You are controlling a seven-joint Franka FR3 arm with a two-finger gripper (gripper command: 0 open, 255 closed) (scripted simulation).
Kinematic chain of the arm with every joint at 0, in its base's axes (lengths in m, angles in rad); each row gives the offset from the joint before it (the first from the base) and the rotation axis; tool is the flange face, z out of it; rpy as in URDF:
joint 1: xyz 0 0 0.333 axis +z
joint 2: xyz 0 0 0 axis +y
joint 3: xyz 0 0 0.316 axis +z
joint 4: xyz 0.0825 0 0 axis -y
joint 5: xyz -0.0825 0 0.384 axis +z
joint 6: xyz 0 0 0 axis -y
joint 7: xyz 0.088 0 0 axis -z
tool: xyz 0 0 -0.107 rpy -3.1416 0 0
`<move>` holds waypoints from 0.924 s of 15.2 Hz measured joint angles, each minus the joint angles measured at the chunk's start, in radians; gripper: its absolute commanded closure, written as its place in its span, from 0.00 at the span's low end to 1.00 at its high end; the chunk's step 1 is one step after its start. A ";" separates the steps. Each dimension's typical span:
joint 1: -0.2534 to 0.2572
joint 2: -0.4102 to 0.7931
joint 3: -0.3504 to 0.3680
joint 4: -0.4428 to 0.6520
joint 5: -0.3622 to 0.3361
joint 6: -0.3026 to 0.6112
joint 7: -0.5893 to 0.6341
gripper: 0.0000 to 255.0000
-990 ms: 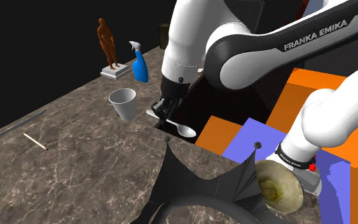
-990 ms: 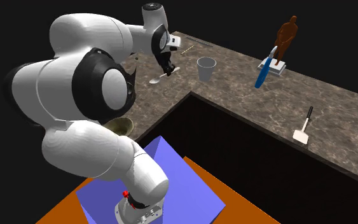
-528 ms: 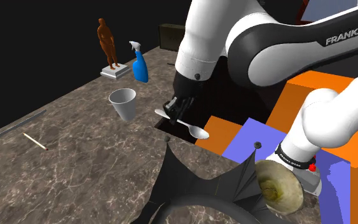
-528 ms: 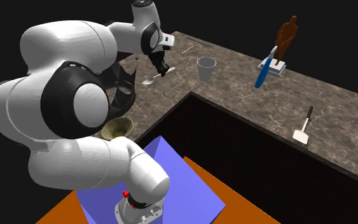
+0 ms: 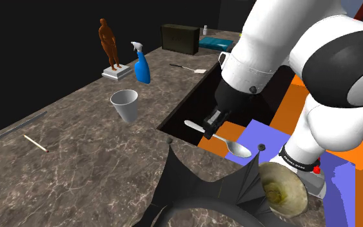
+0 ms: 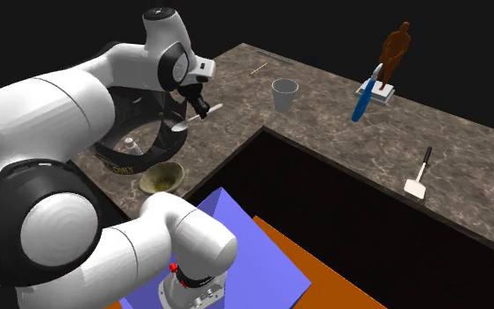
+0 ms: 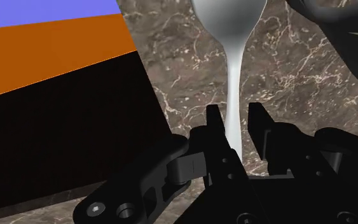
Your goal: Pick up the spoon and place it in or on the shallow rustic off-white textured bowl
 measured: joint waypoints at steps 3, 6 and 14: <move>0.061 -0.105 0.002 -0.048 0.029 -0.057 0.036 1.00; 0.126 -0.221 -0.001 -0.088 0.052 -0.135 0.076 1.00; 0.297 -0.468 0.033 -0.133 0.095 -0.318 0.234 1.00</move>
